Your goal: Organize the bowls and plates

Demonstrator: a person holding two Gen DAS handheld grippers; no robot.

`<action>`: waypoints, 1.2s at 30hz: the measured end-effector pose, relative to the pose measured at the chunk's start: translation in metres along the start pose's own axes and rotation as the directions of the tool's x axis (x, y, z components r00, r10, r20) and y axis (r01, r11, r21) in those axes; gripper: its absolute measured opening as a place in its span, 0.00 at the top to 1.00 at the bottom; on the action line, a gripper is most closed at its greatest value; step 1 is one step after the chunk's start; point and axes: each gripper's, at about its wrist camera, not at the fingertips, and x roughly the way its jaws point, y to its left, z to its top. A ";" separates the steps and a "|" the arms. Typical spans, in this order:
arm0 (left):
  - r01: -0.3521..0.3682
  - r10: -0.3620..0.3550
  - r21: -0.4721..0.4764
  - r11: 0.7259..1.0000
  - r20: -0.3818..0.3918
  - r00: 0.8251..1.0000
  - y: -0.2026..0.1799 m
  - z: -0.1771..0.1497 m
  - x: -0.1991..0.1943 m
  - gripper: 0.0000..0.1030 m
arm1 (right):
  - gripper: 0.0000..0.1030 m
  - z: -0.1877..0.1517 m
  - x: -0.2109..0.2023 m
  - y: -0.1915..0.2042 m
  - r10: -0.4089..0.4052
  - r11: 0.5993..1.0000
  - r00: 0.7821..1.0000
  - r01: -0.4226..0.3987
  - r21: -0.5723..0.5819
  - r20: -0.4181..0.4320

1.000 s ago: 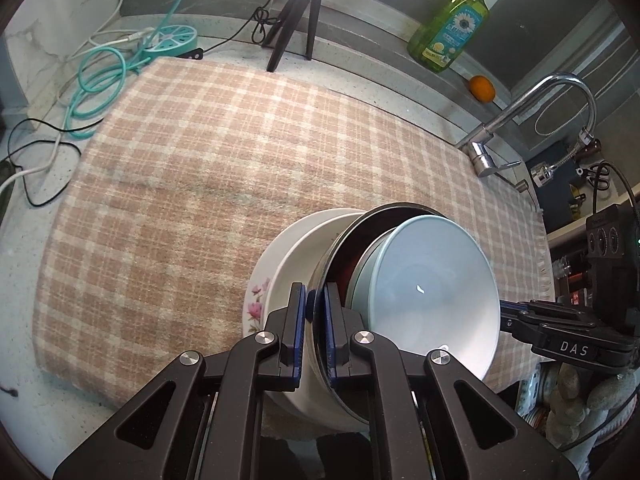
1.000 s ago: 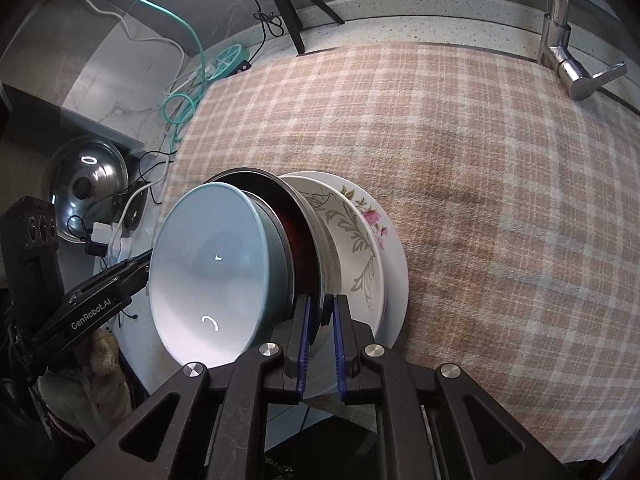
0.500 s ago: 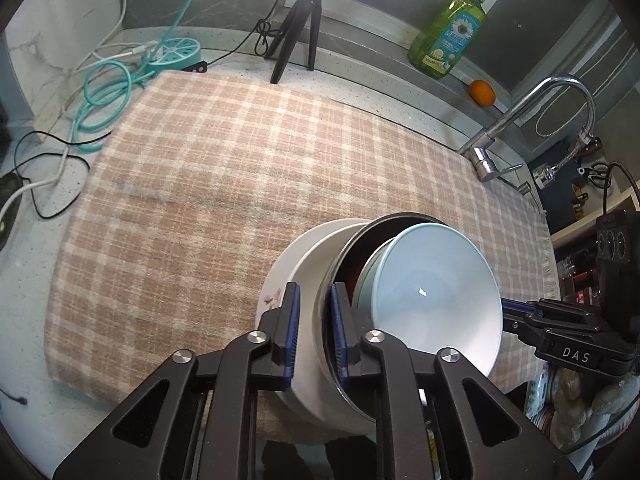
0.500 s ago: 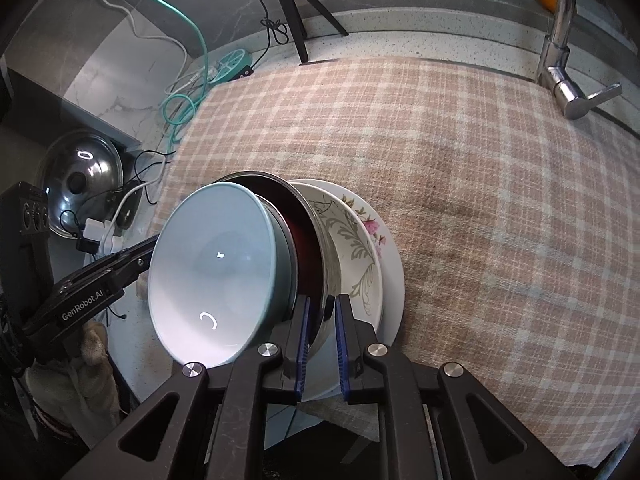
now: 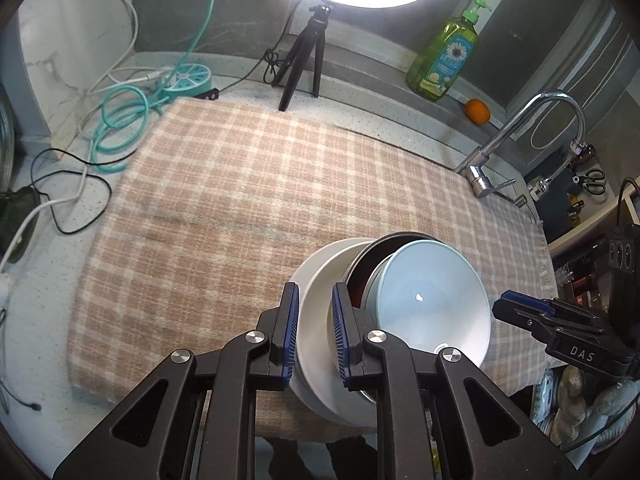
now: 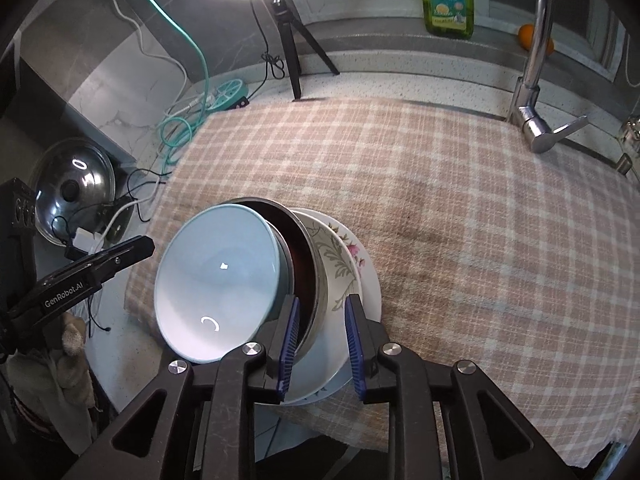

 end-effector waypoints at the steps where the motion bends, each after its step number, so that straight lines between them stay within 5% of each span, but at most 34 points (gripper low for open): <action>1: -0.001 0.001 0.001 1.000 0.009 1.000 0.001 0.000 -0.004 0.85 | 0.70 -0.001 -0.004 0.000 -0.001 1.000 1.000 0.001 0.005 0.021; 8: -0.022 0.019 0.040 0.999 0.081 0.997 -0.009 -0.007 -0.029 0.72 | 0.64 -0.016 -0.033 0.002 -0.031 0.999 0.988 0.027 0.024 0.152; 12: -0.049 0.037 0.077 0.996 0.144 0.989 -0.021 -0.016 -0.049 0.51 | 0.55 -0.026 -0.049 0.006 -0.066 0.998 0.974 0.064 0.016 0.218; 20: -0.084 0.055 0.125 0.989 0.221 0.974 -0.042 -0.031 -0.076 0.49 | 0.39 -0.051 -0.081 0.018 -0.127 0.991 0.935 0.132 0.006 0.330; 25: -0.113 0.075 0.152 0.982 0.238 0.968 -0.053 -0.043 -0.082 0.40 | 0.30 -0.063 -0.092 0.031 -0.140 0.988 0.916 0.154 -0.006 0.376; 36: -0.142 0.100 0.152 0.978 0.254 0.962 -0.055 -0.051 -0.092 0.40 | 0.27 -0.069 -0.096 0.047 -0.133 0.986 0.908 0.162 -0.039 0.397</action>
